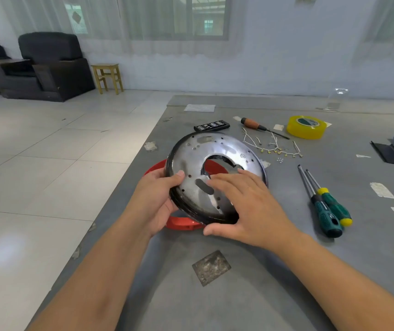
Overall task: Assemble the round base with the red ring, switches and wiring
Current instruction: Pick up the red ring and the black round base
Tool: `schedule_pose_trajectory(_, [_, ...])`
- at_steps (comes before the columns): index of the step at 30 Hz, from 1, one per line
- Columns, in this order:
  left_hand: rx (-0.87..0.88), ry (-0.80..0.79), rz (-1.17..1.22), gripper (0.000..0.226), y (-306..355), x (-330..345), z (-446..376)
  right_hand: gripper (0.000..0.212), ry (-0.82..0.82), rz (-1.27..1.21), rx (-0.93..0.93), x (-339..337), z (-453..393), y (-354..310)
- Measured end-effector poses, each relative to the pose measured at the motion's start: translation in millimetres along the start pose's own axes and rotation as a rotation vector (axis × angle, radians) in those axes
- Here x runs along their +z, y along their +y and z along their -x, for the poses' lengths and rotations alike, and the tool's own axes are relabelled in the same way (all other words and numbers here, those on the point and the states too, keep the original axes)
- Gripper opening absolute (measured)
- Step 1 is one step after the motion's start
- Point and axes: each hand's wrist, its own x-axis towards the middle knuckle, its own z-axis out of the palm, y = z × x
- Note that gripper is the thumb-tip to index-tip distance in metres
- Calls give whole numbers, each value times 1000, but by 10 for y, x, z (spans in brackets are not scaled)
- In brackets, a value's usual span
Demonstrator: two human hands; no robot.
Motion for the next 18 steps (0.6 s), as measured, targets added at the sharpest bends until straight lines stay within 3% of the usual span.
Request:
schedule_pose_trajectory(6, [43,-35,95,23,-99,-33,-30,26,191,-350,356,-18,-258,-136])
schedule_pose_trajectory(10, [88,-65,123,21,-170,-14,-21,16,155,-376,534,-4,-448,-167])
schedule_pose_trajectory(18, [122,-41,153,25,-191,10,-13,10,54,-386,618,-2,-573,-190])
